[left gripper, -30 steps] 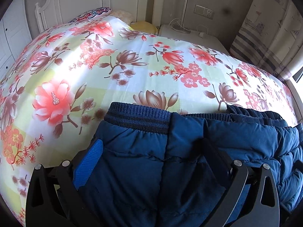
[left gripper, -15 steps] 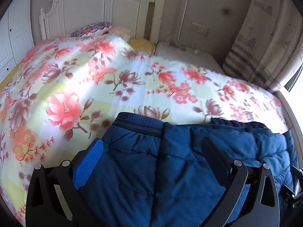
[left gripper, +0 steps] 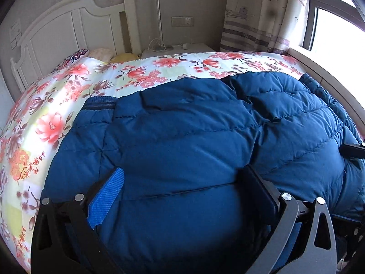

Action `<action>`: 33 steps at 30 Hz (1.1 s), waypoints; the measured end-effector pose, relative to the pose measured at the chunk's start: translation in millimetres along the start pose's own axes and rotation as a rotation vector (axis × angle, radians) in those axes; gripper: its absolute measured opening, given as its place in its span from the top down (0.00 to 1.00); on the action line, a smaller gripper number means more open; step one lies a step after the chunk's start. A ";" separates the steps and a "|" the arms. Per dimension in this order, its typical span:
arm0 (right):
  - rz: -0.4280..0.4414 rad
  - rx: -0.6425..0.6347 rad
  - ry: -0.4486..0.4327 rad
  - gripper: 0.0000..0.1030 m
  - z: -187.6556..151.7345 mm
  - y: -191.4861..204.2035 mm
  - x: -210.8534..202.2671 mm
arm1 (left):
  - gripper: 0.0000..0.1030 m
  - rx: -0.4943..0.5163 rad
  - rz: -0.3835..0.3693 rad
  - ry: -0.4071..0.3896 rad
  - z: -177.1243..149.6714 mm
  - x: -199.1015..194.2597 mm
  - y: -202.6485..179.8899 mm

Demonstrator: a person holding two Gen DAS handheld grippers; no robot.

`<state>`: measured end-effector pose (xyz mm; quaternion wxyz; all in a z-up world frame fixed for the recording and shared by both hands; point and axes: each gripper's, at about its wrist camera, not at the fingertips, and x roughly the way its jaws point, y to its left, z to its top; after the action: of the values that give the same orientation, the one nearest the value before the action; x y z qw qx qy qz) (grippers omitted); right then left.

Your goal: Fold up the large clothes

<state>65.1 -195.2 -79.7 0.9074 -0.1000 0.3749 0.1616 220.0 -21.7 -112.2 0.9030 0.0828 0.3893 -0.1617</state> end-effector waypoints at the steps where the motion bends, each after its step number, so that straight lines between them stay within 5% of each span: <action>1: -0.003 0.006 0.004 0.03 -1.9 -2.4 -3.2 | 0.04 0.001 0.001 0.000 -0.6 0.1 0.2; 6: -0.120 0.077 -0.007 0.03 -13.1 -23.0 -33.8 | 0.04 0.002 0.005 0.001 -1.9 -0.1 0.0; 10: -0.115 0.119 -0.009 0.03 -46.2 -39.7 -50.8 | 0.04 -0.002 -0.001 0.004 -1.0 1.1 0.7; 17: -0.144 0.436 -0.123 0.03 -105.5 -103.5 -120.7 | 0.04 -0.004 -0.004 0.005 -0.7 1.9 3.3; 24: 0.124 0.776 -0.243 0.09 -192.1 -118.8 -160.6 | 0.04 -0.007 -0.008 0.005 -0.2 2.0 4.5; 30: 0.238 0.774 -0.220 0.12 -180.1 -92.1 -125.1 | 0.04 -0.008 -0.009 0.005 -0.4 2.0 5.0; 33: 0.215 0.778 -0.137 0.11 -170.7 -84.1 -105.4 | 0.04 -0.008 -0.011 0.004 -0.5 2.3 5.5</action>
<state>-84.8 -347.9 -118.8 0.8785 0.3012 0.3548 0.1081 223.1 -16.9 -114.1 0.9016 0.0773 0.3924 -0.1648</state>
